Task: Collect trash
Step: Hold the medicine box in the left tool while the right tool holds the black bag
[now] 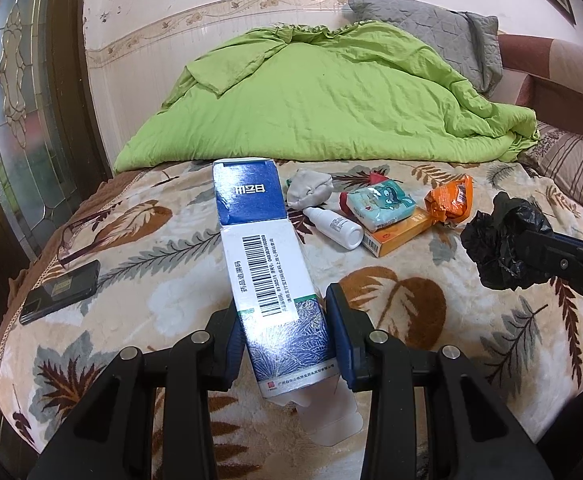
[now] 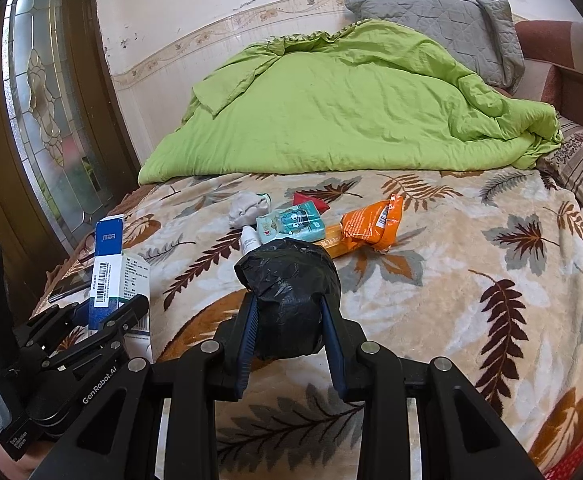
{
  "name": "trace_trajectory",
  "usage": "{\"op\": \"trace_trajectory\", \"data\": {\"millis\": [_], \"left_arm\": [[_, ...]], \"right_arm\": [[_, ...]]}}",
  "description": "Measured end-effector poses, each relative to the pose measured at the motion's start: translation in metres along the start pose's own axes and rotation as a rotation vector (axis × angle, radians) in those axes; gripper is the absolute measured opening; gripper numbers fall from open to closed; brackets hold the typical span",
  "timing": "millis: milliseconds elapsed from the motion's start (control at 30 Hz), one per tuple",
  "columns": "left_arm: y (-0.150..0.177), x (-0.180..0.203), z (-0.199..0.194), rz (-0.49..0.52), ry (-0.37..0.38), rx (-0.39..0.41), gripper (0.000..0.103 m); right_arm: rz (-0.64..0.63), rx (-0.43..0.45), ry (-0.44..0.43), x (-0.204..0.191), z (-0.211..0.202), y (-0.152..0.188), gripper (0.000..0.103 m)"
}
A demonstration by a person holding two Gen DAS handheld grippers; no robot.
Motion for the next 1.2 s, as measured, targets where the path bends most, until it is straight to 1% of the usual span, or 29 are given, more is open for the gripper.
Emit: {"op": "trace_trajectory", "data": {"millis": [1200], "left_arm": [[0.0, 0.012, -0.002, 0.039, 0.051, 0.021, 0.037]], "right_arm": [[0.005, -0.003, -0.003, 0.002, 0.0, 0.0, 0.034]]}}
Point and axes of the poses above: each gripper's, at about its wrist camera, not at the fingertips, and z roughly the way its jaws point, x to its right, y to its underside, the point moved 4 cm from there along z, roughly the way its jaws point, and after that the axes turned 2 degrees about y, right-handed, at the moved point
